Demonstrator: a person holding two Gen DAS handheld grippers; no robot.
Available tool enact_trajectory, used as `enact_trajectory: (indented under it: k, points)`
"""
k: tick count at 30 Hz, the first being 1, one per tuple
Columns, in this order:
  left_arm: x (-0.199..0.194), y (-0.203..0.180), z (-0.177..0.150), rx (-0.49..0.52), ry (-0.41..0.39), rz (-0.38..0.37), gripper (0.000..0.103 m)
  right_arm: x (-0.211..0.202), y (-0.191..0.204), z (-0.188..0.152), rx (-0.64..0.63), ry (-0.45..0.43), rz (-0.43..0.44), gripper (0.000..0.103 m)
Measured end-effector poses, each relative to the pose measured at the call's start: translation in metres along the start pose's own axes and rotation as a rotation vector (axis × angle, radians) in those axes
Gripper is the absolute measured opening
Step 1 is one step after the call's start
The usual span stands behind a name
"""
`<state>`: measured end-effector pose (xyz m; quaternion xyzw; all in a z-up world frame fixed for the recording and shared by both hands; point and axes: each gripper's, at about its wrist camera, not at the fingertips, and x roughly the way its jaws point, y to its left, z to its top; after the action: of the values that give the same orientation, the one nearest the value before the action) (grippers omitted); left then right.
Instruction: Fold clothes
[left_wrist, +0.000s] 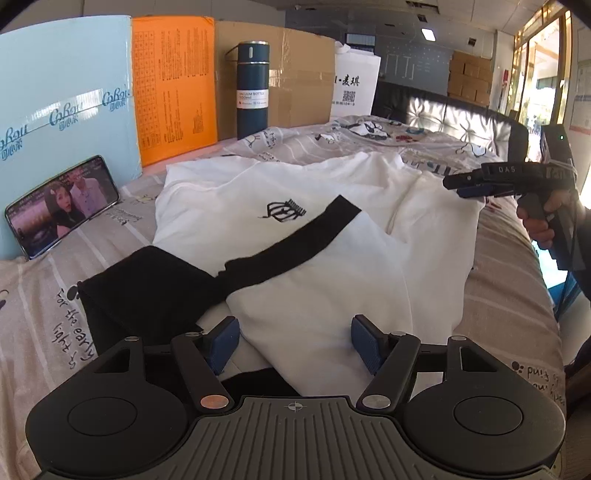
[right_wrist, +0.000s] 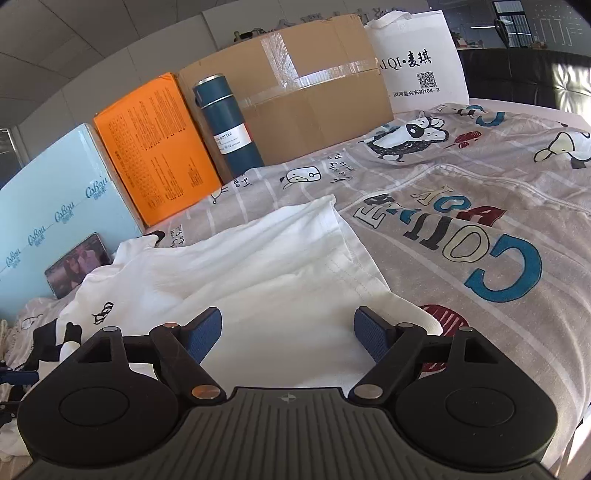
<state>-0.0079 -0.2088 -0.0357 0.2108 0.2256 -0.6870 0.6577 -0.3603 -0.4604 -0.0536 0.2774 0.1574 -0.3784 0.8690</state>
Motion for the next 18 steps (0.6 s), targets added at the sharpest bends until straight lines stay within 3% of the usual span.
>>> enact_trajectory:
  k: [5,9,12,18]
  points:
    - [-0.029,0.036,0.052,-0.086,-0.190,0.093,0.068,-0.009,-0.005,0.022,0.002,-0.067,0.058,0.079]
    - [-0.013,0.074,0.102,-0.235,-0.235,0.111,0.068,0.000,-0.013,0.060,0.077,-0.118,0.104,0.079]
    - [0.021,0.097,0.126,-0.336,-0.213,0.096,0.068,0.020,-0.020,0.084,0.204,-0.085,0.165,0.079]
    - [0.112,0.128,0.136,-0.497,-0.071,0.115,0.068,0.080,-0.023,0.108,0.392,0.043,0.233,0.079]
